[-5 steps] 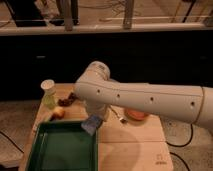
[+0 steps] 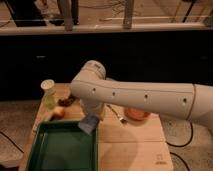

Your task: Place sponge in tray

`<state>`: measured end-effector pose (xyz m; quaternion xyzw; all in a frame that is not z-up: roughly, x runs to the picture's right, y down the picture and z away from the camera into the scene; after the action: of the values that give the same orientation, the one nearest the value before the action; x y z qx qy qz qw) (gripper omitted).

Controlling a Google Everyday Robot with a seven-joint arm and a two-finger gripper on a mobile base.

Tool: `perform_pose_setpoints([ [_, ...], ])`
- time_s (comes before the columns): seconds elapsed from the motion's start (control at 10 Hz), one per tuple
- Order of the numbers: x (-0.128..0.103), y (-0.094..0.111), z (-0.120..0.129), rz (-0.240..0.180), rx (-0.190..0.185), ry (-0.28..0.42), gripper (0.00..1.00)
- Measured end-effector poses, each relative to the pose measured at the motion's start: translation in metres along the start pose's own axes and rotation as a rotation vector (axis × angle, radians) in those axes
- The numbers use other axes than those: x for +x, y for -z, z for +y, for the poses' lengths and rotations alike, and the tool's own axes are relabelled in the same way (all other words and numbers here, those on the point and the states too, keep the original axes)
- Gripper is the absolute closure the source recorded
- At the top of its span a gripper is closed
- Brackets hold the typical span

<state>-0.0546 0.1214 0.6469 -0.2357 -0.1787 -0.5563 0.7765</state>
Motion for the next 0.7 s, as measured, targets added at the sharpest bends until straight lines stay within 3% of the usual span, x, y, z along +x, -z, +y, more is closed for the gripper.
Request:
perform_pose_setpoints([
  [0.7,-0.002,-0.005,-0.023,-0.012,0.01,0.083,0.97],
])
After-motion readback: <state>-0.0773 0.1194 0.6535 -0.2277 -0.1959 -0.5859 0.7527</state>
